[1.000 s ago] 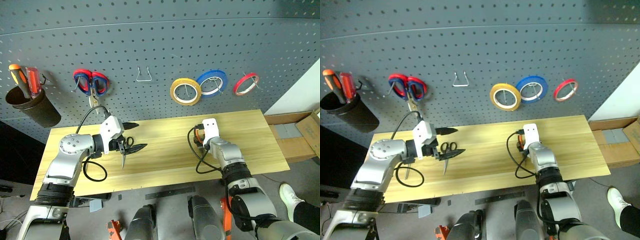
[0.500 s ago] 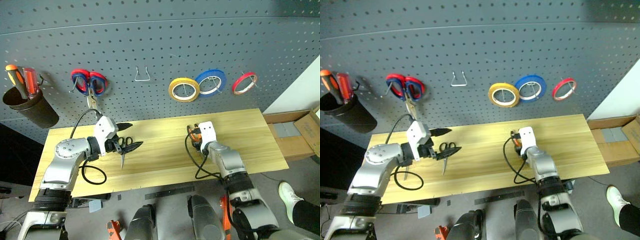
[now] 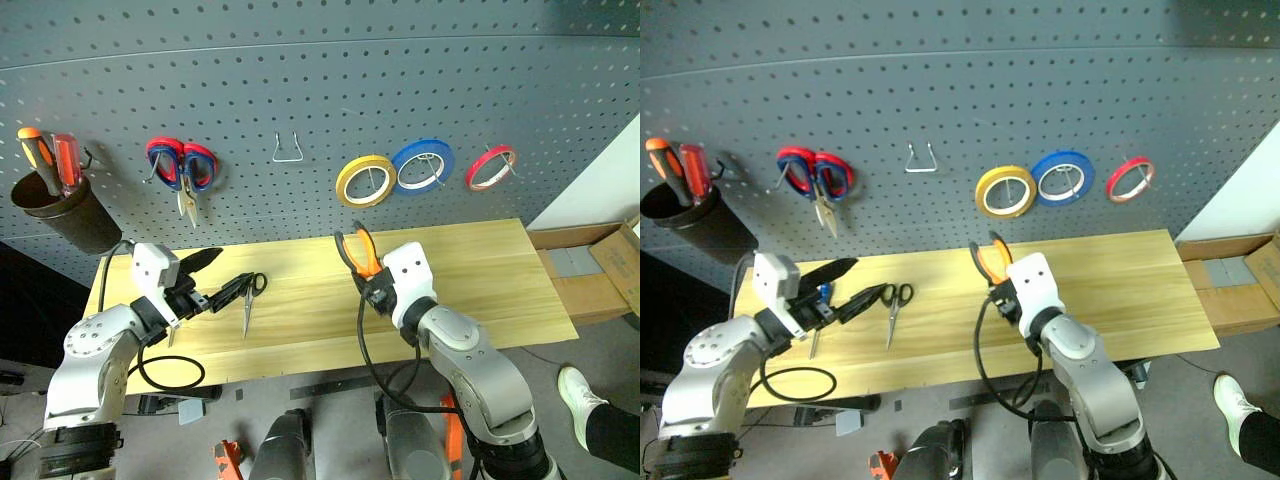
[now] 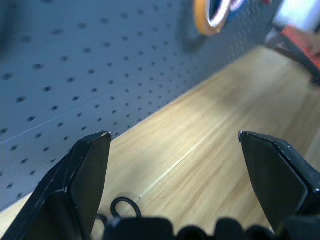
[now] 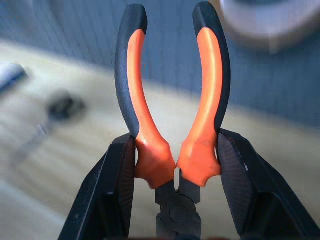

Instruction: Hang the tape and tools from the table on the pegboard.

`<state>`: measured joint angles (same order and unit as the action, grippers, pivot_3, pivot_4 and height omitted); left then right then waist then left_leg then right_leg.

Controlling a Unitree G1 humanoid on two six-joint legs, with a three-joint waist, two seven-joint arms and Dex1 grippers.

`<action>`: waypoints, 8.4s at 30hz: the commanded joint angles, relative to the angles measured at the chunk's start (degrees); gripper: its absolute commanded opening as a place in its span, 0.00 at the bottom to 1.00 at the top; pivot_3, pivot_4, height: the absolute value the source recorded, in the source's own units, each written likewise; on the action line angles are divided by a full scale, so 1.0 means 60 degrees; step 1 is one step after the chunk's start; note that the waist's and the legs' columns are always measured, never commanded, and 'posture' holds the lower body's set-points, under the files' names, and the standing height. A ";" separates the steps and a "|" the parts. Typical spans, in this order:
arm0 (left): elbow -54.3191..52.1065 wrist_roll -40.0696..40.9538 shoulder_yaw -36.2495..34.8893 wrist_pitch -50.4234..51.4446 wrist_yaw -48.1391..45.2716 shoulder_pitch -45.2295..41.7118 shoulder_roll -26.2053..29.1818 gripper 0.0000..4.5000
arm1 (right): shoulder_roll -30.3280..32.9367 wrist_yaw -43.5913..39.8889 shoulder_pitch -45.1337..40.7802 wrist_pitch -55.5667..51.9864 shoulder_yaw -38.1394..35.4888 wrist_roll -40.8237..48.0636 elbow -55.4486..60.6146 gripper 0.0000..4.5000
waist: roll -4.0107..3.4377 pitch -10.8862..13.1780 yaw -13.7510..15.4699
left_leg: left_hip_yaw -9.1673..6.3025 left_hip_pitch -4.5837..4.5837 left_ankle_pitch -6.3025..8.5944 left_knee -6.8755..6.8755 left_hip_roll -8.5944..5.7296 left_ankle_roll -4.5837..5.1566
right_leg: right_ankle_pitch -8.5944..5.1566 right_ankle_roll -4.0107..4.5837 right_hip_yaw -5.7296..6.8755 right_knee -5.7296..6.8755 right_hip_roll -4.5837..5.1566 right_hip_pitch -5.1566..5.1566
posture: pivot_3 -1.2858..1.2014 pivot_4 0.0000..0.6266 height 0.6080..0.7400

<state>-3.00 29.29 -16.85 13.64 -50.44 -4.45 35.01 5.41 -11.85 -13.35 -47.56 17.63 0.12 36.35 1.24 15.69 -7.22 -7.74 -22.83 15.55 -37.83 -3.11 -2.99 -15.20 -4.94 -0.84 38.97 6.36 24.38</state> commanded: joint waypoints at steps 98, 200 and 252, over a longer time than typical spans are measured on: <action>-0.1373 0.0683 -0.0117 0.0382 0.0687 -0.1856 0.0258 0.97 | -0.2518 0.4287 -0.8757 1.1893 -0.1575 -0.2313 -1.4906 0.99 | 0.0022 -0.0012 0.0662 | 0.0020 -0.0008 -0.0050 0.0011 0.0143 -0.0119 | 0.0082 0.0131 0.0011 0.0008 -0.0176 0.0044 | 0.54 0.41 1.00; -0.0656 -0.0070 0.0357 0.0231 0.0517 -0.1739 0.0049 0.97 | -0.0832 -0.0836 -0.4204 -0.0637 -0.1610 0.4018 -0.1764 0.80 | 0.0025 -0.0011 0.0398 | 0.0078 -0.0018 -0.0075 0.0142 0.0205 -0.0157 | 0.0102 0.0157 -0.0011 -0.0031 -0.0216 0.0133 | 0.51 0.41 1.00; 0.3428 -0.3941 0.2523 0.5258 0.5699 -0.3065 -0.1723 0.25 | 0.2594 -0.2991 -0.3127 -0.0665 0.1282 0.2777 -0.0803 0.81 | 0.0054 0.0001 0.0399 | 0.0082 -0.0012 -0.0075 0.0122 0.0211 -0.0157 | 0.0101 0.0154 0.0002 -0.0022 -0.0217 0.0115 | 0.48 0.45 1.00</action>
<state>17.56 6.24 -0.63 45.31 -16.79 -24.35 24.42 21.33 -29.73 -32.13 -52.33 26.05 16.93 30.04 1.56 15.69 -4.82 -7.24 -22.90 15.10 -37.10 -1.85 -3.94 -14.60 -4.01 -0.84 38.85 5.06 25.08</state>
